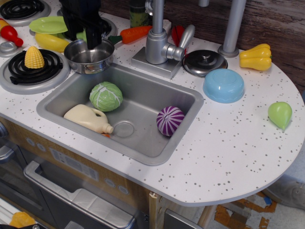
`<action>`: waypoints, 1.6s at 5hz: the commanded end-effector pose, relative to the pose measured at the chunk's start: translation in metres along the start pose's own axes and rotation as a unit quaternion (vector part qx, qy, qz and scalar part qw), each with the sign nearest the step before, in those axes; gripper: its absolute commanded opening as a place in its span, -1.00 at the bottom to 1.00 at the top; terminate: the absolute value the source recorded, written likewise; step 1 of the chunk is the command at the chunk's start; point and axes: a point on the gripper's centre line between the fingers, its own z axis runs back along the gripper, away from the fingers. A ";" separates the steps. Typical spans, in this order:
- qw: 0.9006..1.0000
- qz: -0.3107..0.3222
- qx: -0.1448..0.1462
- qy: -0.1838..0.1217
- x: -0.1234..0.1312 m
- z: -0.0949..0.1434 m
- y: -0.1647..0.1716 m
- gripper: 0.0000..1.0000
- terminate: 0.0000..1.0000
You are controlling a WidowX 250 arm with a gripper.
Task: Take broccoli out of pan
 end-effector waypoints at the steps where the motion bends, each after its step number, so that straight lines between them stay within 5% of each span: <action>1: 0.998 0.053 -0.038 -0.008 0.002 0.047 -0.054 -1.00 -1.00; 3: 0.993 0.097 -0.061 -0.008 -0.022 0.027 -0.122 -1.00 -1.00; 6: 0.983 0.152 -0.098 0.010 -0.039 -0.021 -0.135 -1.00 -1.00; 7: 0.986 0.136 -0.096 0.006 -0.040 -0.022 -0.136 1.00 -1.00; 8: 0.988 0.134 -0.074 0.000 -0.041 -0.022 -0.140 1.00 -1.00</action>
